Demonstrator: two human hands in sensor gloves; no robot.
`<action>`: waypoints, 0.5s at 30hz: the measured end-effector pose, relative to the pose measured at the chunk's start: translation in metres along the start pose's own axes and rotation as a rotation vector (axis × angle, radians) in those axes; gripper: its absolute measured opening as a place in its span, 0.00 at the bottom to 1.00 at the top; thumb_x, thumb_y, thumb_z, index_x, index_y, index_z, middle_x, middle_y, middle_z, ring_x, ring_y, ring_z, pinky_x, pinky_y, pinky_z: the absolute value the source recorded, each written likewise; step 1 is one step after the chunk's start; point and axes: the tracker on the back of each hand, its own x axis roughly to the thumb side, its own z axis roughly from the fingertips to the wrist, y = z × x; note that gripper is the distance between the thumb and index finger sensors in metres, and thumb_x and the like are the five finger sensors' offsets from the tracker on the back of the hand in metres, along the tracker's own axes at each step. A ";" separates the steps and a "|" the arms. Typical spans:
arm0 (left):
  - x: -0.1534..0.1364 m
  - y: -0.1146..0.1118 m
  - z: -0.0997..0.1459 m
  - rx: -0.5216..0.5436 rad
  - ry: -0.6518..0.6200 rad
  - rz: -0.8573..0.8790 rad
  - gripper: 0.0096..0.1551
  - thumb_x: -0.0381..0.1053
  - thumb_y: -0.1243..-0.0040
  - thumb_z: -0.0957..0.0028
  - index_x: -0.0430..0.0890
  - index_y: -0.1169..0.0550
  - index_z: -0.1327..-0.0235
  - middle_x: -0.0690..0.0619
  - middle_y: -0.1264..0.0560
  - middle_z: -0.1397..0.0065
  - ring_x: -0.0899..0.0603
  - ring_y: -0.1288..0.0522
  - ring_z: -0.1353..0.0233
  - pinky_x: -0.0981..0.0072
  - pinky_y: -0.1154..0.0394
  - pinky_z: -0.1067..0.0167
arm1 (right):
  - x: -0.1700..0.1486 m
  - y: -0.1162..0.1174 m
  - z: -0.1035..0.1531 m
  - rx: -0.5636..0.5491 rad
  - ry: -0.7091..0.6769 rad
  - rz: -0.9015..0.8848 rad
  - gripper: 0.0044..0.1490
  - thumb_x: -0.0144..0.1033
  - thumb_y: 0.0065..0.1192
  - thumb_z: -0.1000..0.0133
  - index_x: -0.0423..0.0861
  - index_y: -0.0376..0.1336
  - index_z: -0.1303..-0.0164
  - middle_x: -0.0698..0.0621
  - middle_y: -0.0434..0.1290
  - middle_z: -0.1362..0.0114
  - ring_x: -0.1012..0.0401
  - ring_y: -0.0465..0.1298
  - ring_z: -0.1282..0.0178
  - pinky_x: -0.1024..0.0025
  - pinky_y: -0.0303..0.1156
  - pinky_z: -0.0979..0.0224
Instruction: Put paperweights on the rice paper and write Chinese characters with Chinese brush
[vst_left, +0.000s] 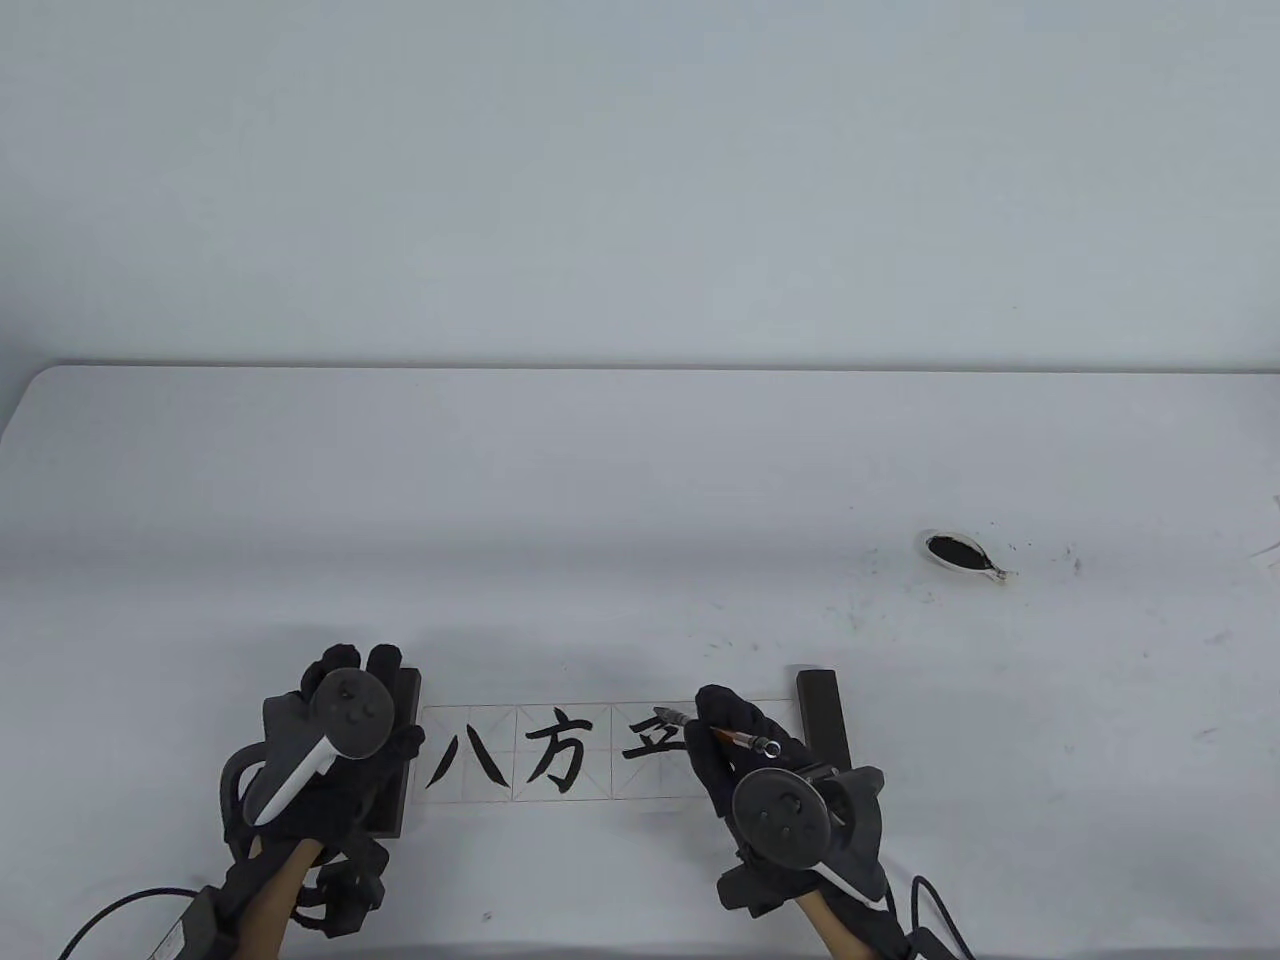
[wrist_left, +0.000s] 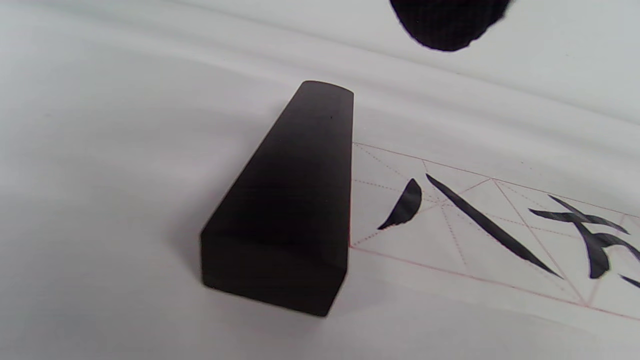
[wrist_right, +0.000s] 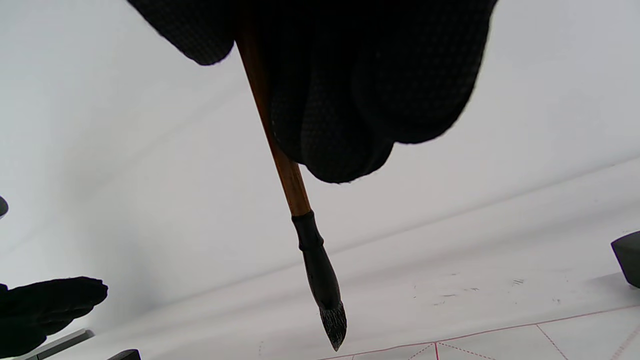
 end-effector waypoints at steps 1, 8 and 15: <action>0.000 0.000 0.000 0.000 0.000 0.000 0.50 0.64 0.55 0.43 0.64 0.65 0.17 0.48 0.68 0.10 0.36 0.65 0.09 0.45 0.67 0.16 | 0.000 0.000 0.000 0.000 0.000 0.001 0.28 0.43 0.53 0.38 0.37 0.64 0.36 0.41 0.79 0.42 0.53 0.83 0.50 0.65 0.80 0.51; 0.001 0.000 0.000 0.001 -0.003 -0.002 0.50 0.64 0.55 0.43 0.64 0.65 0.16 0.47 0.68 0.10 0.36 0.65 0.09 0.45 0.67 0.16 | 0.001 0.003 -0.001 0.027 -0.005 0.017 0.29 0.43 0.53 0.38 0.37 0.63 0.35 0.41 0.79 0.41 0.53 0.83 0.50 0.64 0.80 0.51; 0.001 -0.001 0.000 0.000 -0.002 -0.002 0.50 0.64 0.55 0.43 0.64 0.65 0.16 0.48 0.68 0.10 0.36 0.65 0.09 0.44 0.67 0.16 | 0.003 -0.002 0.000 0.028 -0.004 0.019 0.27 0.44 0.53 0.38 0.38 0.67 0.39 0.42 0.81 0.46 0.54 0.84 0.54 0.66 0.81 0.54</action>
